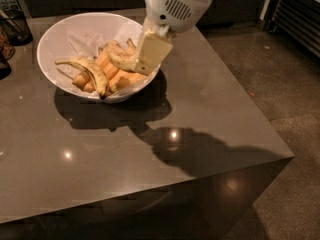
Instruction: Pick banana from white bowl
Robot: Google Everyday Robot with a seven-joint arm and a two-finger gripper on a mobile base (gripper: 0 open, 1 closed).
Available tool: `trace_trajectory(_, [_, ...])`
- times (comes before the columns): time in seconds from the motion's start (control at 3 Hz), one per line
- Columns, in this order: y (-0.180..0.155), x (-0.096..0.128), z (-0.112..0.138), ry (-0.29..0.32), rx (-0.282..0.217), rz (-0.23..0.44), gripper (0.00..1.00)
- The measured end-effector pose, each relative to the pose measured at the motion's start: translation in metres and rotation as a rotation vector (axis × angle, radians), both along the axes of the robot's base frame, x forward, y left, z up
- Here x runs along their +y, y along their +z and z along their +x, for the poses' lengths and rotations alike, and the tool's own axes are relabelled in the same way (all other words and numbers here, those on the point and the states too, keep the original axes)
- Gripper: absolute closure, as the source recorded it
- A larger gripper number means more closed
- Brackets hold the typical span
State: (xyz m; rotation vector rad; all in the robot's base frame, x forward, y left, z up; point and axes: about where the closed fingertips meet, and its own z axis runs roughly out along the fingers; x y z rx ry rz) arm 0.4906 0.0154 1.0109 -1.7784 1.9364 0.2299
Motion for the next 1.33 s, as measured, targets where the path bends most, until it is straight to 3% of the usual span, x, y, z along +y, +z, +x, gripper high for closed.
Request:
trace_trajectory(0.67, [0.007, -0.002, -0.011, -0.016, -0.004, 0.003, 1.00])
trace_trajectory(1.33, [0.012, -0.036, -0.087, -0.195, -0.025, 0.070, 1.00])
